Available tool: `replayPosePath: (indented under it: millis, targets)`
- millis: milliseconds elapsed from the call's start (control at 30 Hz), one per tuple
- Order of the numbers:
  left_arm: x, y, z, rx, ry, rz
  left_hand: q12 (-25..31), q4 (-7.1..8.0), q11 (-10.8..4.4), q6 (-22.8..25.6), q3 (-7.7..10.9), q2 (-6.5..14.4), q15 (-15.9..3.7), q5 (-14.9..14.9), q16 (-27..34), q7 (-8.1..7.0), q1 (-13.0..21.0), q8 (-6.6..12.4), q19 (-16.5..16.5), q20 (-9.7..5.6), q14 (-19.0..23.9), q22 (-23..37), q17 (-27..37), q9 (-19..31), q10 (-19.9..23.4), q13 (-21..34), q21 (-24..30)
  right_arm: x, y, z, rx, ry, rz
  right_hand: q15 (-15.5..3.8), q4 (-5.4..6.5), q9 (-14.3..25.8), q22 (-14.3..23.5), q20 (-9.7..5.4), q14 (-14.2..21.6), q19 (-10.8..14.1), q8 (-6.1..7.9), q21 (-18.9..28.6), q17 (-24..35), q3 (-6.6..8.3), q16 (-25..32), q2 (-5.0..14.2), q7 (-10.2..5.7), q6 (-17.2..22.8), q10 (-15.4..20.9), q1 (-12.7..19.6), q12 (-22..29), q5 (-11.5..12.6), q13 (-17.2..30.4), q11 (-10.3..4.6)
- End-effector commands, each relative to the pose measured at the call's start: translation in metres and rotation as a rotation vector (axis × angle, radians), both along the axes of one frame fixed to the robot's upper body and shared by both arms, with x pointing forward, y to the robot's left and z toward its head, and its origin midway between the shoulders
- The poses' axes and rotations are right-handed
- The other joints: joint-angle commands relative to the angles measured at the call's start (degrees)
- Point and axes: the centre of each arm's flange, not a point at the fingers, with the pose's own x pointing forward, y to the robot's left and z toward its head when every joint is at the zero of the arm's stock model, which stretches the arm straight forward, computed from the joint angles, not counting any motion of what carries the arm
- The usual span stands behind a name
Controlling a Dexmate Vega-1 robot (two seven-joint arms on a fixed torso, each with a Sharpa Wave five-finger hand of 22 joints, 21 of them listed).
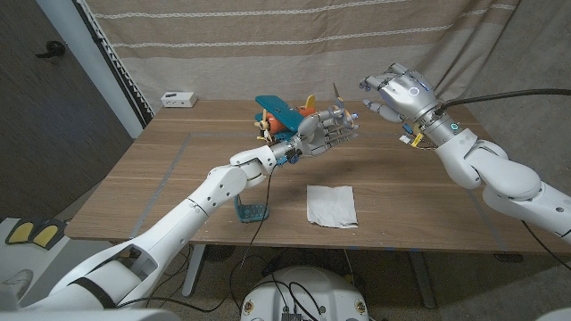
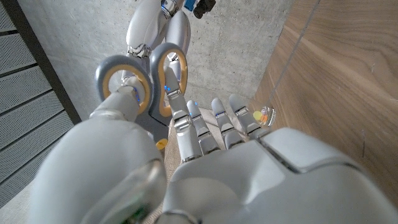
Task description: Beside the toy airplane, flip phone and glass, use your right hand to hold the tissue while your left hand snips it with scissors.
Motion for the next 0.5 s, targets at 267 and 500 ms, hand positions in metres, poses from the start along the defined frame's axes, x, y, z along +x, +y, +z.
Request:
replayPosePath:
  millis: [267,500]
  targets:
    - [0.0013,0.0119,0.0033,-0.085,-0.087,-0.023,-1.8,0.35,-0.33,6.98,-0.21,-0.16,-9.61,0.64,-1.29,-7.19,-0.88,0.64,-1.01,-2.61,-1.13,0.07,-0.3,-0.02,0.2,-1.69,-0.67,0.0027,-0.0067,0.0044,0.038,-0.027,-0.017,-9.89,-0.16,0.25,0.32,-0.11,-0.02,0.61,-0.18,-0.27,0.12,0.19,0.34,0.17,0.18,0.06,0.15,-0.32,-0.06,0.12,0.05,-0.25]
    - [0.006,0.0092,0.0025,-0.103,-0.115,-0.077,-2.81,0.21,-0.33,7.62,-0.81,-1.13,-9.72,0.93,-2.36,-7.2,-1.33,0.58,-1.35,-2.82,-2.16,-0.03,-0.73,-0.99,0.68,-2.83,-1.18,0.0045,-0.0078,0.0058,0.032,-0.028,-0.014,-9.86,-0.15,0.27,0.33,-0.1,-0.2,0.7,-0.27,-0.41,0.07,0.21,0.34,0.16,0.13,0.06,0.14,-0.51,-0.12,0.09,-0.01,-0.22]
